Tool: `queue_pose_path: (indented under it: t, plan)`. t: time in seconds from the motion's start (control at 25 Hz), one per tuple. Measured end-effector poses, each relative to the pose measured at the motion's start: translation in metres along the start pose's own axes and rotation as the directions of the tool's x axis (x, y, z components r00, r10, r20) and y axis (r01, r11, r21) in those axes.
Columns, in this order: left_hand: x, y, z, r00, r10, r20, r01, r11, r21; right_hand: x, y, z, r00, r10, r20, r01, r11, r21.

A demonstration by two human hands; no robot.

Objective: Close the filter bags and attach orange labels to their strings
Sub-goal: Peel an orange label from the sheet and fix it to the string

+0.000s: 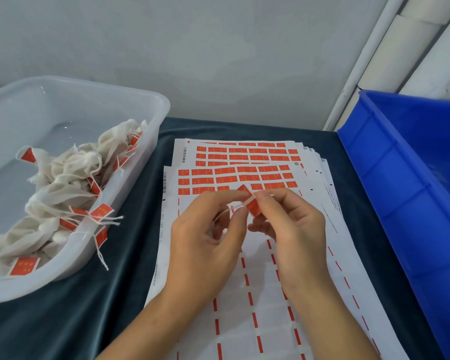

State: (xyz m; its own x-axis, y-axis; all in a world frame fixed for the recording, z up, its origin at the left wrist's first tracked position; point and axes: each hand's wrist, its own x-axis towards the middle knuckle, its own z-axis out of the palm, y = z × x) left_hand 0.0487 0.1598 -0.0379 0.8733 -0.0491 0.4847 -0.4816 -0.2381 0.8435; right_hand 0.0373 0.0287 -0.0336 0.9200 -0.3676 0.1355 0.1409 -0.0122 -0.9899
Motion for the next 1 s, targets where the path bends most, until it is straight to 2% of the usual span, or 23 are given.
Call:
queue_pose_path:
  t: [0.28,0.56,0.76,0.88,1.0]
  plan:
    - [0.003,-0.005,-0.004,0.995,-0.045,-0.090,0.052,0.996,0.079,-0.004,-0.006,0.000,0.988,-0.138,0.073,0.147,0.981,-0.126]
    - [0.006,-0.006,-0.005,0.996,-0.066,-0.057,0.072,0.992,0.101,-0.002,-0.003,-0.003,0.966,-0.254,0.053,0.258,0.920,-0.294]
    - [0.006,-0.009,-0.004,0.993,-0.109,-0.044,0.114,0.987,0.113,0.000,-0.003,-0.006,0.940,-0.334,0.068,0.336,0.879,-0.337]
    - [0.007,-0.010,-0.005,0.982,-0.187,0.011,0.186,0.981,0.048,0.002,-0.002,-0.006,0.937,-0.342,0.076,0.347,0.874,-0.339]
    - [0.012,-0.011,-0.008,0.940,-0.312,0.141,0.326,0.941,-0.094,0.003,-0.002,-0.008,0.959,-0.268,0.090,0.282,0.913,-0.295]
